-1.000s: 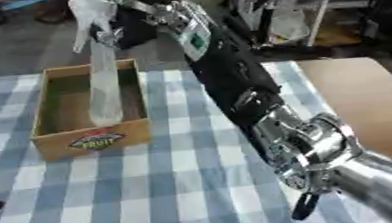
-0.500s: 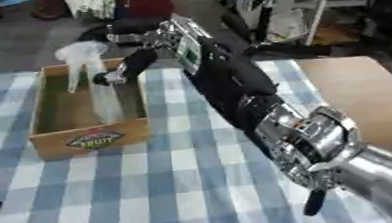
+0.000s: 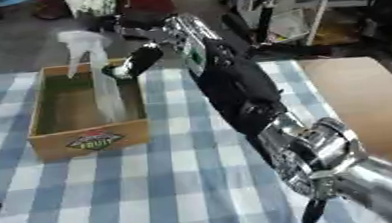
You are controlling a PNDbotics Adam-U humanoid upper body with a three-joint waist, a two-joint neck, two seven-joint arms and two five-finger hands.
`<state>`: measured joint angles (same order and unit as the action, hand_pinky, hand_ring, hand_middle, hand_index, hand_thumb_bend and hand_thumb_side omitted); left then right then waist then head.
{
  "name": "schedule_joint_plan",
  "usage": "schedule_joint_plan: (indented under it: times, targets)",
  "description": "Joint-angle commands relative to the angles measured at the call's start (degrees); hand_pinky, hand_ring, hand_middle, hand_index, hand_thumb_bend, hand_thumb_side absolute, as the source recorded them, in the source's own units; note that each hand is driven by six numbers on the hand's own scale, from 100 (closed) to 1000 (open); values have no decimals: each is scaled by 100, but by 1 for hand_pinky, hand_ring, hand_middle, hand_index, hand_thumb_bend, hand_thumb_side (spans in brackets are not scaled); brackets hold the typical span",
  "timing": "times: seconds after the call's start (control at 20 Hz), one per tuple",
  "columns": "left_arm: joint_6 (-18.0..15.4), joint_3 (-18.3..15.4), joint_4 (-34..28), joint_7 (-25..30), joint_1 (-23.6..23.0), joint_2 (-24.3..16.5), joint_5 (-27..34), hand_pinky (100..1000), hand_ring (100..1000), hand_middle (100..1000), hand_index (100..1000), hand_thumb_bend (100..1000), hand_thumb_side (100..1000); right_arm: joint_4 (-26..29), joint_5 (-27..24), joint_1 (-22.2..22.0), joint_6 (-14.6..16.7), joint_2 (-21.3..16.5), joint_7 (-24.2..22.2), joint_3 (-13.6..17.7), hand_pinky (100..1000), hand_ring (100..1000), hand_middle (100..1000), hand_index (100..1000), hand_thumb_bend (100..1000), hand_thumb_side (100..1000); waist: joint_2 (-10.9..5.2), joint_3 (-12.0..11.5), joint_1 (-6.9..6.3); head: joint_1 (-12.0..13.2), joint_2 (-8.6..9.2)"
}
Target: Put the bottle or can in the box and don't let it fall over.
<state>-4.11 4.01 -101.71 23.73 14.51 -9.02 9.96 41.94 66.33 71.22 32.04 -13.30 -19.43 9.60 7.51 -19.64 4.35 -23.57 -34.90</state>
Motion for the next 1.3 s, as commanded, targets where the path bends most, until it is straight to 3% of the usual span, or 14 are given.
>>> schedule_joint_plan:
  times: [0.05, 0.2, 0.4, 0.5, 0.55, 0.6, 0.7, 0.75, 0.95, 1.15, 1.3]
  targets:
    - [-3, -35, -87, -12, 32, -17, -36, 677, 814, 644, 850, 163, 979, 248, 91, 51, -242, -264, 274, 410, 1000, 1000, 1000, 1000, 100, 377, -74, 49, -72, 62, 59]
    - [-11, -54, -77, -30, -12, -23, -54, 677, 814, 644, 850, 162, 979, 456, -105, -66, -490, -411, 523, 813, 1000, 995, 974, 1000, 100, 333, -98, 133, -96, 116, 19]
    - [-22, -123, -48, -90, -151, -60, -86, 677, 815, 644, 850, 163, 981, 892, -442, -281, -835, -518, 867, 1250, 958, 925, 912, 1000, 100, 407, -198, 366, -124, 317, -127]
    - [-30, -183, -29, -143, -249, -88, -111, 676, 815, 644, 850, 163, 983, 1150, -615, -461, -888, -605, 1040, 1165, 934, 901, 887, 1000, 100, 433, -265, 530, -126, 511, -252]
    - [-36, -221, -19, -177, -305, -109, -129, 676, 816, 644, 850, 163, 984, 1288, -702, -586, -839, -657, 1128, 1087, 922, 882, 870, 991, 100, 606, -296, 632, -123, 621, -322]
    - [-43, -256, -12, -210, -353, -130, -150, 676, 816, 644, 850, 163, 985, 1421, -785, -713, -774, -711, 1211, 1020, 922, 879, 867, 985, 100, 520, -315, 732, -117, 715, -373]
    - [-59, -322, -6, -271, -421, -168, -194, 676, 817, 644, 850, 155, 968, 1660, -948, -971, -632, -782, 1373, 992, 923, 862, 843, 951, 100, 668, -310, 927, -102, 885, -448]
    - [-69, -362, -6, -306, -448, -184, -220, 676, 818, 645, 850, 162, 990, 1745, -1031, -1106, -585, -791, 1456, 1023, 912, 854, 836, 945, 100, 594, -293, 1031, -101, 1008, -480]
    - [-119, -498, -29, -441, -551, -245, -315, 676, 819, 645, 850, 160, 991, 2048, -1354, -1630, -370, -730, 1779, 976, 897, 849, 836, 944, 100, 593, -244, 1352, -122, 1458, -517]
    - [-139, -508, -34, -477, -596, -262, -353, 675, 819, 644, 850, 155, 988, 2307, -1684, -2167, -230, -741, 2110, 790, 873, 833, 824, 927, 100, 625, -261, 1384, -132, 1582, -558]
    - [-201, -671, -76, -614, -655, -319, -403, 675, 818, 643, 850, 153, 990, 2189, -1930, -2566, -229, -475, 2330, 952, 848, 801, 793, 895, 100, 664, -185, 1642, -224, 2173, -532]
